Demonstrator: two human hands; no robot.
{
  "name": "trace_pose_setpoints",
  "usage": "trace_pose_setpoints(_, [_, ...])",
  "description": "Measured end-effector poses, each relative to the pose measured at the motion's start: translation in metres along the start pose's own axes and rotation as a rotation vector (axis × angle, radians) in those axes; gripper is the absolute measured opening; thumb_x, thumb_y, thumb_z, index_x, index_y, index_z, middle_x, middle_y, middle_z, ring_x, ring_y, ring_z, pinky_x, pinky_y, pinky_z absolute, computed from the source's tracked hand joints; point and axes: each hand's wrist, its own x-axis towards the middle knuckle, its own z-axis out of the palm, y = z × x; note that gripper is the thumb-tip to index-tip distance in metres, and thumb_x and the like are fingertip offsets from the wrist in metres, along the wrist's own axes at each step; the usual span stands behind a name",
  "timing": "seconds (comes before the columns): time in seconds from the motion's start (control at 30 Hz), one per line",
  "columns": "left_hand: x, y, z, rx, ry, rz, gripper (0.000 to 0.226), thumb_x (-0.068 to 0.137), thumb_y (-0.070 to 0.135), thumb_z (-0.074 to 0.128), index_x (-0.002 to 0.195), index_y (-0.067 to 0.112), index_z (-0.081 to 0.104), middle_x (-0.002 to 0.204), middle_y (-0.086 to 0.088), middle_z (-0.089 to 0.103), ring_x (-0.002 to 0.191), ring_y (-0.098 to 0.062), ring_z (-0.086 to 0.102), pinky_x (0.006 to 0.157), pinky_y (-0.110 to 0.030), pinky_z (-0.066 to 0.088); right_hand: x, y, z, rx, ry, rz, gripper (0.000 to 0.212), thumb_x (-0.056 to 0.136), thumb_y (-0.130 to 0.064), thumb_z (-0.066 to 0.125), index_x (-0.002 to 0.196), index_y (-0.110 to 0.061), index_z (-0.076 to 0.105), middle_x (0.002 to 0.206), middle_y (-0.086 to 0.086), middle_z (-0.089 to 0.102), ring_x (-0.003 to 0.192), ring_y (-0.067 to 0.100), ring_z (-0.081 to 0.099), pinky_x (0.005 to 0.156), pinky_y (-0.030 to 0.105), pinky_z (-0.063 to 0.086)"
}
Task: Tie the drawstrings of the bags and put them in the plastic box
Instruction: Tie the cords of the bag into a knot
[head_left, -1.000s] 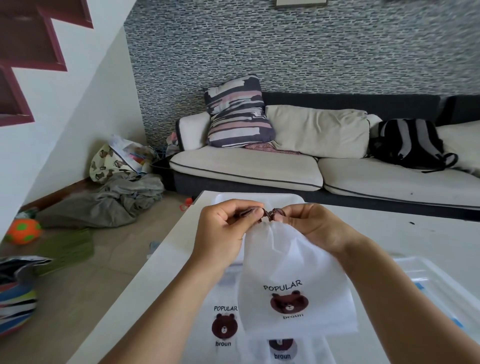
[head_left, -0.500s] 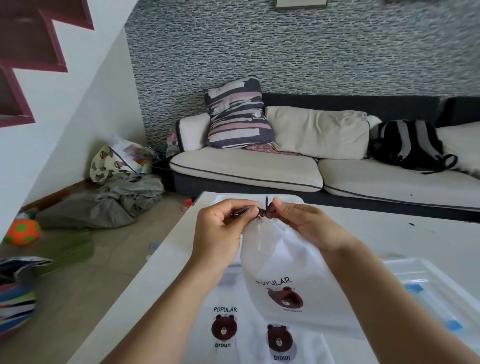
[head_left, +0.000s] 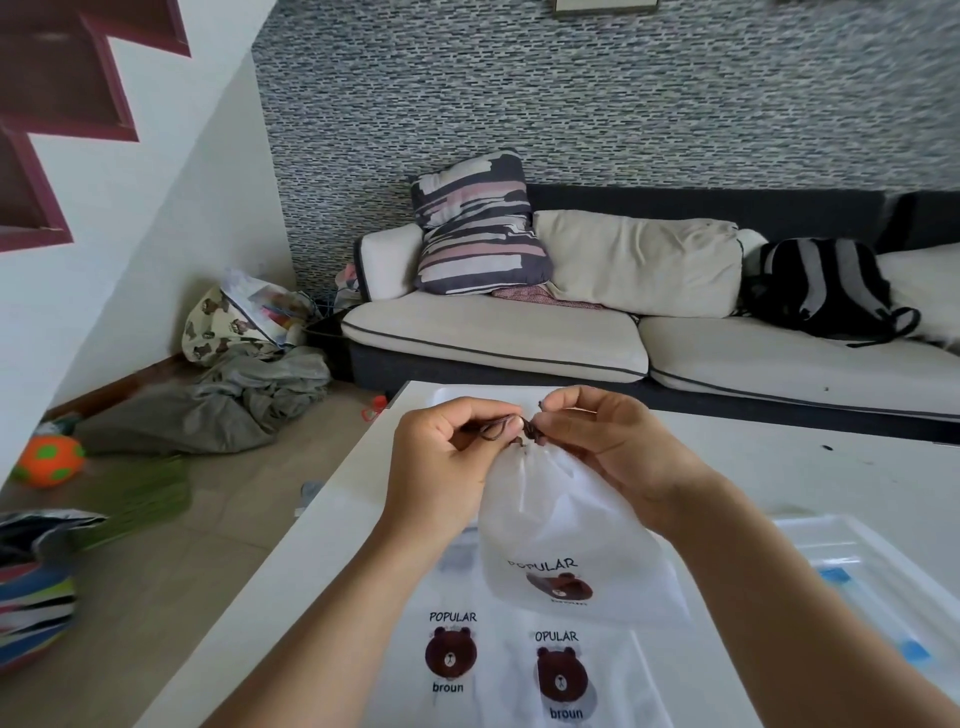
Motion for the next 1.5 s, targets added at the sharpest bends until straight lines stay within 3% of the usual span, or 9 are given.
trace_pose_setpoints(0.3, [0.003, -0.005, -0.002, 0.124, -0.067, 0.053, 0.011, 0.085, 0.004, 0.076, 0.089, 0.014, 0.080, 0.083, 0.007, 0.077, 0.081, -0.009, 0.073, 0.076, -0.021, 0.055, 0.001, -0.008, -0.006, -0.460, -0.120, -0.108, 0.013, 0.087, -0.006, 0.074, 0.098, -0.006, 0.080, 0.102, 0.016, 0.077, 0.103, 0.028, 0.071, 0.100, 0.037, 0.054])
trace_pose_setpoints(0.53, [0.003, -0.009, -0.003, 0.126, -0.086, -0.041, 0.014, 0.081, 0.006, 0.080, 0.089, 0.016, 0.080, 0.080, 0.004, 0.078, 0.077, -0.011, 0.074, 0.074, -0.024, 0.056, 0.003, -0.012, -0.003, -0.905, -0.059, -0.106, 0.005, 0.085, -0.019, 0.078, 0.084, -0.022, 0.082, 0.082, 0.005, 0.076, 0.068, 0.011, 0.056, 0.062, 0.026, 0.043])
trace_pose_setpoints(0.73, [0.010, -0.004, -0.016, -0.215, -0.236, -0.261, 0.026, 0.091, 0.003, 0.068, 0.095, 0.026, 0.080, 0.099, -0.006, 0.078, 0.095, -0.017, 0.074, 0.085, -0.022, 0.055, 0.002, -0.002, -0.009, -0.400, -0.154, -0.001, 0.017, 0.090, -0.012, 0.070, 0.100, 0.002, 0.074, 0.092, 0.018, 0.065, 0.084, 0.028, 0.051, 0.078, 0.040, 0.042])
trace_pose_setpoints(0.9, [0.006, -0.009, -0.012, 0.051, -0.116, -0.128, 0.010, 0.085, 0.010, 0.077, 0.083, 0.020, 0.079, 0.082, 0.001, 0.078, 0.079, -0.015, 0.075, 0.076, -0.029, 0.056, -0.001, -0.001, -0.005, -0.222, -0.194, 0.067, 0.014, 0.095, 0.001, 0.059, 0.092, 0.002, 0.073, 0.084, 0.010, 0.072, 0.073, 0.015, 0.069, 0.068, 0.021, 0.056])
trace_pose_setpoints(1.07, [0.003, -0.004, -0.012, 0.087, -0.152, -0.119, 0.014, 0.090, 0.014, 0.073, 0.083, 0.024, 0.080, 0.079, 0.004, 0.077, 0.073, -0.015, 0.073, 0.071, -0.029, 0.057, 0.001, -0.003, -0.002, -0.322, -0.125, 0.016, 0.013, 0.092, -0.004, 0.066, 0.091, -0.004, 0.079, 0.088, 0.013, 0.074, 0.080, 0.022, 0.066, 0.077, 0.030, 0.055])
trace_pose_setpoints(1.2, [0.003, -0.001, -0.013, 0.097, -0.189, -0.204, 0.023, 0.092, 0.036, 0.070, 0.071, 0.028, 0.076, 0.061, 0.009, 0.061, 0.053, -0.009, 0.050, 0.053, -0.024, 0.038, 0.002, -0.004, 0.001, -0.581, -0.058, -0.056, 0.011, 0.091, -0.014, 0.072, 0.085, -0.007, 0.079, 0.069, 0.003, 0.060, 0.064, 0.015, 0.045, 0.063, 0.029, 0.035])
trace_pose_setpoints(1.33, [0.006, -0.007, -0.014, 0.228, -0.191, -0.107, 0.012, 0.072, 0.038, 0.084, 0.080, 0.029, 0.080, 0.084, 0.011, 0.077, 0.087, -0.016, 0.073, 0.087, -0.035, 0.057, 0.002, -0.002, 0.008, -0.725, -0.067, -0.109, 0.012, 0.093, -0.009, 0.068, 0.087, -0.002, 0.076, 0.070, 0.006, 0.058, 0.063, 0.014, 0.045, 0.059, 0.025, 0.034])
trace_pose_setpoints(1.4, [0.008, -0.008, -0.017, 0.204, -0.211, -0.131, 0.015, 0.072, 0.036, 0.084, 0.082, 0.025, 0.081, 0.085, 0.007, 0.078, 0.088, -0.023, 0.073, 0.087, -0.041, 0.057, 0.002, -0.002, 0.008, -0.764, -0.079, -0.108, 0.014, 0.094, -0.012, 0.067, 0.087, -0.003, 0.076, 0.073, 0.009, 0.056, 0.068, 0.018, 0.042, 0.062, 0.030, 0.033])
trace_pose_setpoints(1.5, [0.007, -0.010, -0.021, 0.145, -0.244, -0.198, 0.008, 0.081, 0.015, 0.081, 0.082, 0.023, 0.080, 0.084, 0.007, 0.078, 0.085, -0.009, 0.073, 0.081, -0.025, 0.053, 0.000, -0.002, 0.005, -0.782, -0.088, -0.071, 0.016, 0.095, -0.019, 0.067, 0.086, -0.010, 0.078, 0.069, 0.002, 0.051, 0.064, 0.015, 0.038, 0.058, 0.024, 0.031])
